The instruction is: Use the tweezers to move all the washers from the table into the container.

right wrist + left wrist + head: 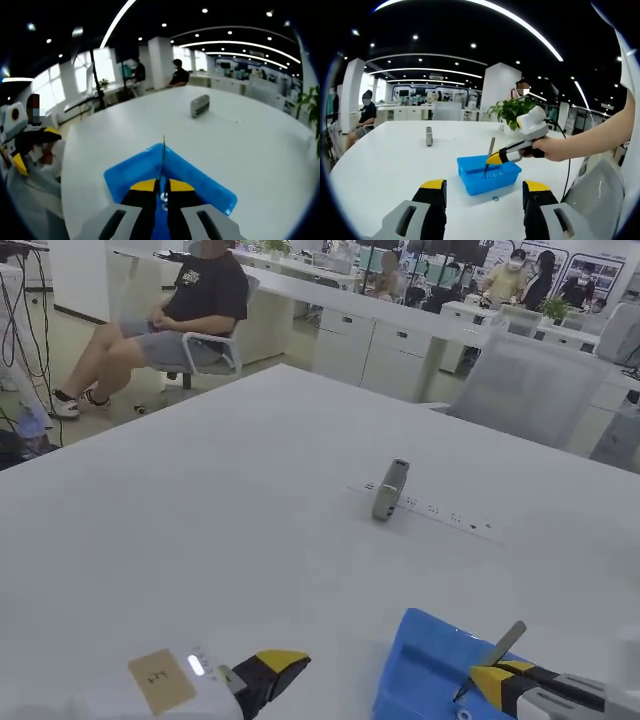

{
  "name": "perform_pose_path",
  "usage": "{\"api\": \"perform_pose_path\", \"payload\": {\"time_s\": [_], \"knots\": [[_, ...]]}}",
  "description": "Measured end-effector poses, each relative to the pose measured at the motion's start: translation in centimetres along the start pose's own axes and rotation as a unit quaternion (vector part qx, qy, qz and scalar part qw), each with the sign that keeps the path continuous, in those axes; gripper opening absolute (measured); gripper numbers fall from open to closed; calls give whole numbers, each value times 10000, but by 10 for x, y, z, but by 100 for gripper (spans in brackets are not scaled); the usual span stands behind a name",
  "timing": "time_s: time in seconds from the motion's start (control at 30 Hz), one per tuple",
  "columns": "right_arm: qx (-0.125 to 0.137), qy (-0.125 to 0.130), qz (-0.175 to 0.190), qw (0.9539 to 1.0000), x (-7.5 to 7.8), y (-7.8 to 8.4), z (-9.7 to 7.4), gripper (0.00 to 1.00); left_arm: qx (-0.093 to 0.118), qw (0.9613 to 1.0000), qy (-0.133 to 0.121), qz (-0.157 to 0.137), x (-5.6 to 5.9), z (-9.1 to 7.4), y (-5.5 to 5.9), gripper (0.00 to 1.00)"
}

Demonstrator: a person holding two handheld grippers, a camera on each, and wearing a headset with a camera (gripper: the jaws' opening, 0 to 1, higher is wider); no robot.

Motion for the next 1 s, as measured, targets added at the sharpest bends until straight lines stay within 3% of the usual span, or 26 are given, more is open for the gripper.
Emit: {"api": "perform_pose_path", "payload": {"time_s": [0.43, 0.7, 1.0], "knots": [[-124, -20, -409, 9991, 2, 3, 4, 4, -10, 10000, 9, 23, 1, 0, 0, 61], [178, 38, -392, 9991, -6, -9, -11, 4, -33, 10000, 62, 31, 2, 1, 1, 60], [537, -20, -388, 9978, -31, -19, -35, 3, -60, 9999, 142, 70, 4, 2, 1, 60]]}}
Point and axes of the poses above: the centre of the closed fingertips' face, and the gripper's own axes: z roughly forward along the fingers, x roughly to its right, y roughly out of its underside, the point moved 7 cm from there along -z, roughly backward along the fingers, and after that the axes turned 5 degrees about z, right-handed, at the moved point
